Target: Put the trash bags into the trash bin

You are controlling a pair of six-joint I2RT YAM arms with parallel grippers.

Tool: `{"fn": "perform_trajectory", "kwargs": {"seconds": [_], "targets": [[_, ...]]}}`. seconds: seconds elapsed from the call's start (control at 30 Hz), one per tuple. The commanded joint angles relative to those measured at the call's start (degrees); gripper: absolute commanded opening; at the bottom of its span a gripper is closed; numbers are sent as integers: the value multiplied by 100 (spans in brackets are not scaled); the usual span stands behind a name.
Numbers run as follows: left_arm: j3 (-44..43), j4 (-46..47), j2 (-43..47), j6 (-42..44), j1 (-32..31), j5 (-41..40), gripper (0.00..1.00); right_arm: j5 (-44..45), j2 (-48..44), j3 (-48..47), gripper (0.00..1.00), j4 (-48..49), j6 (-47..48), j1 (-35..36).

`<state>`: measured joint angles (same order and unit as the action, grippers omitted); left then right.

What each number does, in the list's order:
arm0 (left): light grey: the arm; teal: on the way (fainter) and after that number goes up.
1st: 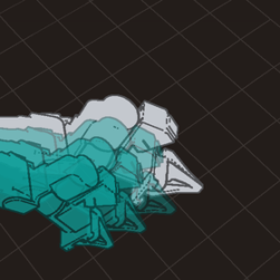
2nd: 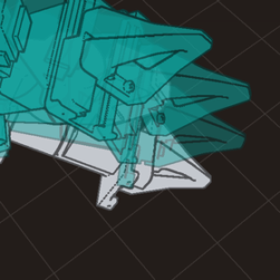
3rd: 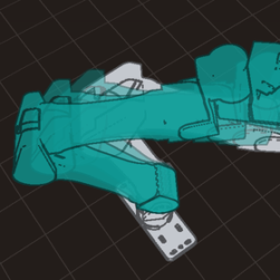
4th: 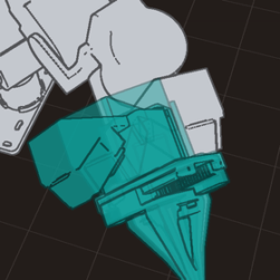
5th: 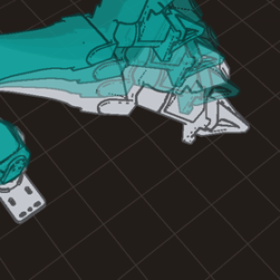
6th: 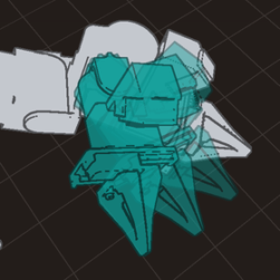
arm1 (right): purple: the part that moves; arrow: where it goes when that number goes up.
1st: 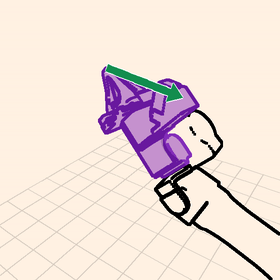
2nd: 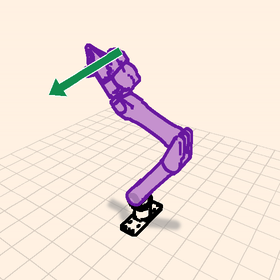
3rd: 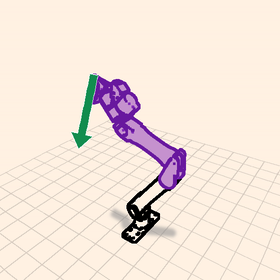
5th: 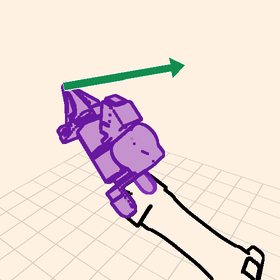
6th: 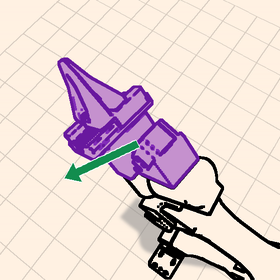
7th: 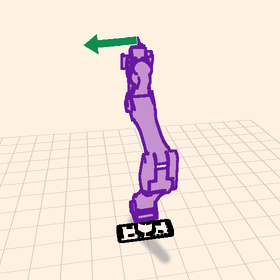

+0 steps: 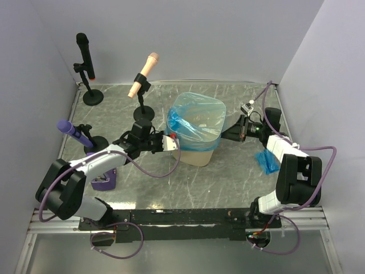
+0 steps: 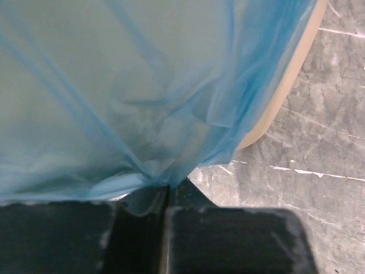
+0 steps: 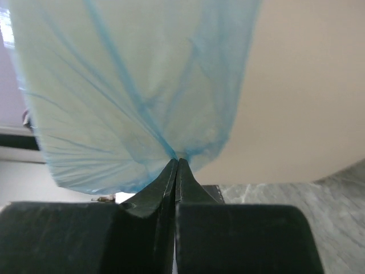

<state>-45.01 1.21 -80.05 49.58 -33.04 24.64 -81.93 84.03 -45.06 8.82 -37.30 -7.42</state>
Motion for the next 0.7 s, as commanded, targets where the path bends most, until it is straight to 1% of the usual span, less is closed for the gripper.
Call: {"fn": "perform_trajectory", "kwargs": {"seconds": [0.0, 0.1, 0.2, 0.3, 0.37, 0.4, 0.43, 0.5, 0.53, 0.6, 0.67], "targets": [[106, 344, -133, -133, -19, 374, 1, 563, 87, -442, 0, -2189, 1979, -58], [160, 467, -291, -98, -45, 454, 1, 897, 166, -504, 0, -2691, 2437, -67], [212, 677, -432, -54, -63, 331, 1, 925, 193, -521, 0, -2833, 2543, -102], [300, 880, -502, -19, -71, 182, 1, 1100, 184, -583, 0, -3280, 2964, -110], [362, 968, -520, -54, -71, 41, 1, 873, 184, -583, 0, -3413, 3193, -154], [397, 1064, -503, -89, -71, -46, 7, 715, 132, -600, 0, -3404, 3220, -181], [432, 1100, -451, -115, -71, -126, 14, 418, 62, -635, 3, -3396, 3272, -198], [406, 978, -328, -142, -71, -266, 27, -57, -35, -784, 28, -3378, 3273, -251], [406, 908, -257, -142, -71, -319, 31, -225, -62, -837, 40, -3274, 3186, -277], [467, 802, -73, -98, -71, -425, 36, -367, -80, -891, 52, -2862, 2800, -304], [546, 679, 68, -37, -71, -487, 38, -411, -45, -786, 62, -2126, 2029, -295]]}}
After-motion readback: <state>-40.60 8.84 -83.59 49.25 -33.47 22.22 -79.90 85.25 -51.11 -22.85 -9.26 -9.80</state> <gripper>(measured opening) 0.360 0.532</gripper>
